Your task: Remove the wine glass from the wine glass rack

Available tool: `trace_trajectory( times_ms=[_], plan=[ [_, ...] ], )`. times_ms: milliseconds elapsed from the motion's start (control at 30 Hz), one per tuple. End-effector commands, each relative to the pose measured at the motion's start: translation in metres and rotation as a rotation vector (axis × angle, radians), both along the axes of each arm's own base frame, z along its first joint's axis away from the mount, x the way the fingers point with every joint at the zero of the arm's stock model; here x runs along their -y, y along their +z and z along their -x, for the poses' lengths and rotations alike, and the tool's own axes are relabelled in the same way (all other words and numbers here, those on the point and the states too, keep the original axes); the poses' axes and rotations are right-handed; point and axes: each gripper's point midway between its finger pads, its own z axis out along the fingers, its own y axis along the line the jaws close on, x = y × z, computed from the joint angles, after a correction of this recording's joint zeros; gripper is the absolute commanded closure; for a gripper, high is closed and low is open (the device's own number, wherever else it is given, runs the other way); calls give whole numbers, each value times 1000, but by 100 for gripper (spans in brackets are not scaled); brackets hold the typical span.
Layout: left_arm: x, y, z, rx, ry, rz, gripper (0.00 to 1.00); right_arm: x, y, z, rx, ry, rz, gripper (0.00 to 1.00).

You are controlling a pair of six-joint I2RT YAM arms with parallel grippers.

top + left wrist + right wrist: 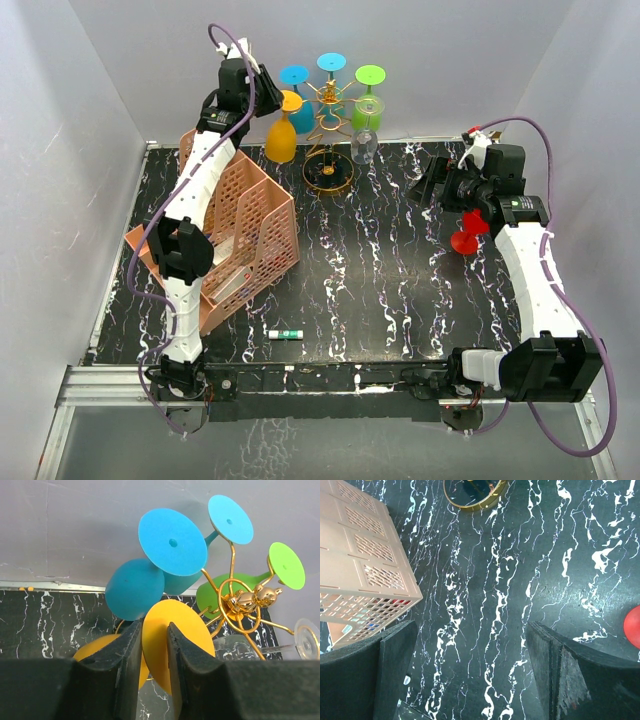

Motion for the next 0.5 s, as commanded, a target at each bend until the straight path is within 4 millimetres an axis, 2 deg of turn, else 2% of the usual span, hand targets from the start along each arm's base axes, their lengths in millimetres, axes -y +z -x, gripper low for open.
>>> trace_trajectory(
  times_ms=[0,467],
  plan=[
    [-10,33,13,39,20,16,79,-1,39,-4,128,2,6,1],
    [2,50,12,40,-23,210,95,0,42,0,136,-10,6,1]
  ],
)
